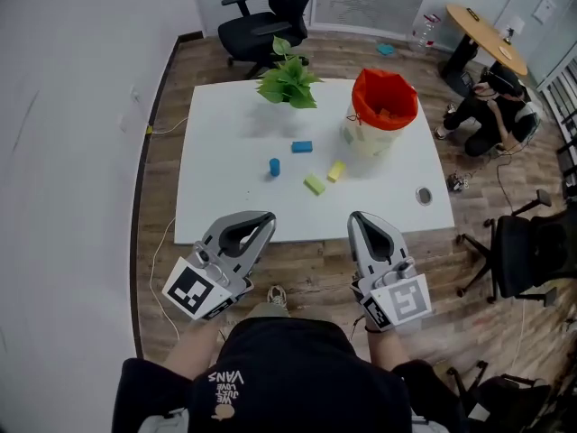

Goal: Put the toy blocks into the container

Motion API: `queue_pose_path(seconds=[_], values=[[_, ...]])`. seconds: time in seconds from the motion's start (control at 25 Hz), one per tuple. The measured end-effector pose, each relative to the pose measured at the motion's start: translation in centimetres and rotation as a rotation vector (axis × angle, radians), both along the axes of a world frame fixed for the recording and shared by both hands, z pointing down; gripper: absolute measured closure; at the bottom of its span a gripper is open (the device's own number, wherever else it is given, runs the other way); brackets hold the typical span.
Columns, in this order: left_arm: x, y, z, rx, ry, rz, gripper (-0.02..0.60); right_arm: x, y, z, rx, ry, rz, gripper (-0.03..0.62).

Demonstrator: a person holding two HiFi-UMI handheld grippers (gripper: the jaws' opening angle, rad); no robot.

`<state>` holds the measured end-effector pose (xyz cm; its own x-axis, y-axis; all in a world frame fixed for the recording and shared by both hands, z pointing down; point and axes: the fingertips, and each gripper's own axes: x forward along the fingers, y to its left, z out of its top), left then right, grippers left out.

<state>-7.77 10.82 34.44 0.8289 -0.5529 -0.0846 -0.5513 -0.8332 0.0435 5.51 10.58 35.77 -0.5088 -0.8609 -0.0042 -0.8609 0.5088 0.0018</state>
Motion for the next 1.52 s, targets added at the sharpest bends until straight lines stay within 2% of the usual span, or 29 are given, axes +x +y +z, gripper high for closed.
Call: queue_pose_path(seconds=[0.4,1.0,1.24,1.52], values=[[0.7,-4.7,0.4,-0.008,0.011,0.013,0.571,-0.8,-4.7,0.0,0.009,0.011,-0.026,0.576],[4.3,-14.2,0.8,0.001,0.014,-0.129,0.571,1.6,-14.9,0.6,0.013,0.025,-0.192,0.576],[4.6,-15.3,0.8,0.003,0.014,-0.162,0.571,1.2,-16.3,0.4,0.014,0.016,-0.246,0.576],[3.5,-16.5,0.4,0.0,0.007,-0.143,0.571,-0.5,-17.4,-0.4,0.014,0.003,-0.244,0.576]])
